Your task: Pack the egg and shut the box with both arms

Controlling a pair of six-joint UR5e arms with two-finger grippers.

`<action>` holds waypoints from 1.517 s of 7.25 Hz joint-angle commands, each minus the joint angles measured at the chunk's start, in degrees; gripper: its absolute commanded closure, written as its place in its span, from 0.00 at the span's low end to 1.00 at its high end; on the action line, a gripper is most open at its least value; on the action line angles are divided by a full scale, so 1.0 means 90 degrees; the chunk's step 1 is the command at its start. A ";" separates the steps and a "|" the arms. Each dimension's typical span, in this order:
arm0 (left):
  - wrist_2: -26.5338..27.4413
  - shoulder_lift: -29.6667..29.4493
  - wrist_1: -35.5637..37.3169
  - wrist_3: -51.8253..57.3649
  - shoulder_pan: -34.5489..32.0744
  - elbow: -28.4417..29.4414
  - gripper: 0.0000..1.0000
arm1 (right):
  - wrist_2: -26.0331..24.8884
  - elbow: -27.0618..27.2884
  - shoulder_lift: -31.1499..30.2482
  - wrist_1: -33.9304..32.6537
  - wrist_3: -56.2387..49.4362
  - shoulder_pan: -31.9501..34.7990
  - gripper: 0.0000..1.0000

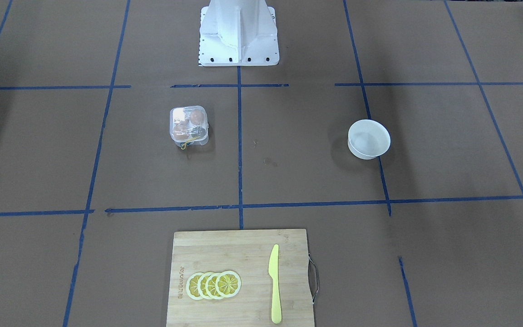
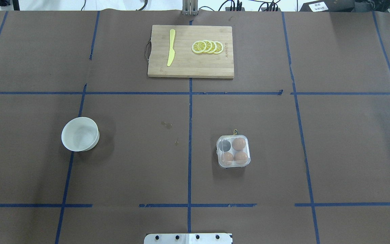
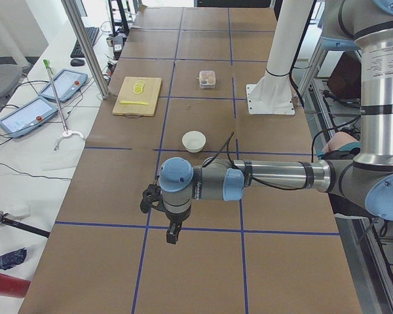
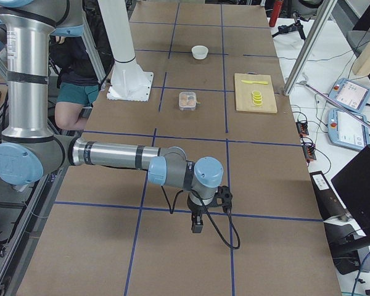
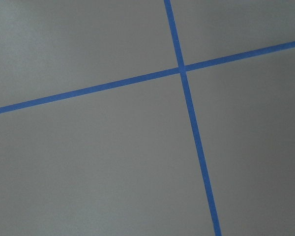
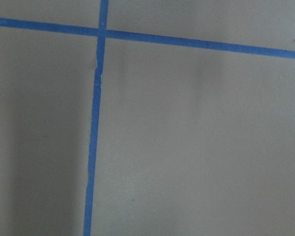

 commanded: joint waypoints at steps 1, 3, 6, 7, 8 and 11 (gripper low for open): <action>-0.0032 -0.0025 -0.0026 -0.0006 0.0007 0.0092 0.00 | 0.0019 0.0060 -0.0102 0.0002 0.0017 0.0171 0.00; -0.0013 -0.0036 -0.0133 -0.0006 0.0017 0.0169 0.00 | 0.0067 0.0080 -0.0102 0.0002 0.0046 0.0171 0.00; 0.0016 -0.0007 -0.0261 -0.0045 0.0017 0.0159 0.00 | 0.0487 0.0060 -0.0200 0.0002 0.0066 0.0171 0.00; 0.0036 -0.0016 -0.0242 -0.0075 0.0027 0.0169 0.00 | 0.0488 0.0061 -0.0200 0.0002 0.0066 0.0171 0.00; 0.0046 -0.0016 -0.0222 -0.0085 0.0027 0.0169 0.00 | 0.0478 0.0051 -0.0210 0.0002 0.0066 0.0171 0.00; 0.0017 -0.0016 -0.0202 -0.0094 0.0085 0.0238 0.00 | 0.0478 0.0061 -0.0210 0.0002 0.0066 0.0171 0.00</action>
